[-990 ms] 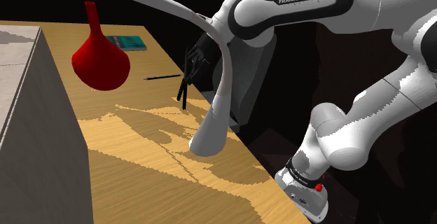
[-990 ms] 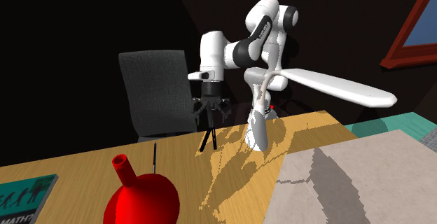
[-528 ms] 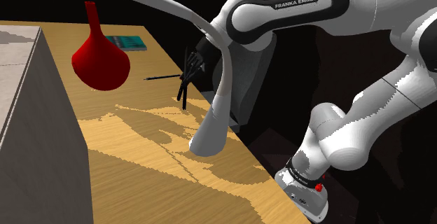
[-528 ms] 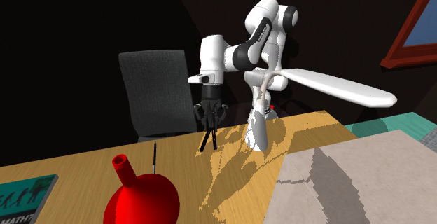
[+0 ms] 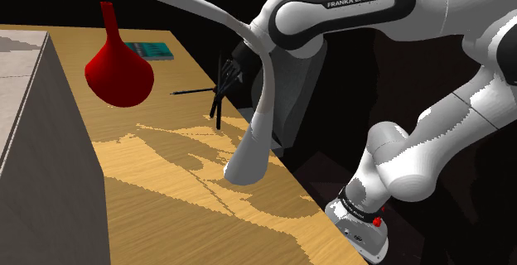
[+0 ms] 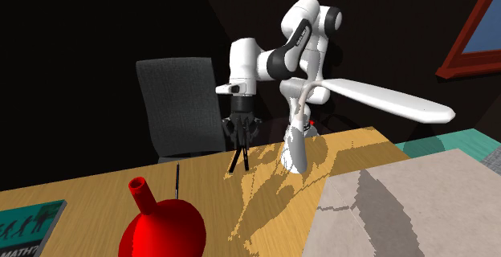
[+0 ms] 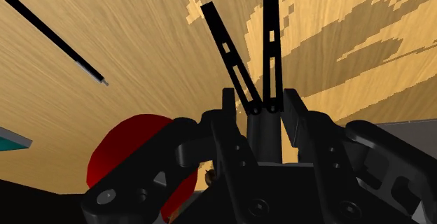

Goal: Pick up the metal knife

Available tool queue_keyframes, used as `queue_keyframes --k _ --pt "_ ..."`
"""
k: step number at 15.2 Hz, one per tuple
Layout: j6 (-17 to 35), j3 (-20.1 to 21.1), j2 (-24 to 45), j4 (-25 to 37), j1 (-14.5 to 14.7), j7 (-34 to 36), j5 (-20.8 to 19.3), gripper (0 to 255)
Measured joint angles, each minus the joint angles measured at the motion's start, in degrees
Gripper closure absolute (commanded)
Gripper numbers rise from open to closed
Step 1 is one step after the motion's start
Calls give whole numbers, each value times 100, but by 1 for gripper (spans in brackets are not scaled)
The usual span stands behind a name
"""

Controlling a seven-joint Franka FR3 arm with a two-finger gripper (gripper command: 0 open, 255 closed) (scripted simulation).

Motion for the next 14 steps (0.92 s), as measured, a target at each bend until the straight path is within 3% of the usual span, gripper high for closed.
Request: queue_keyframes --k 14 --pt "-977 76 -217 805 -132 453 -335 255"
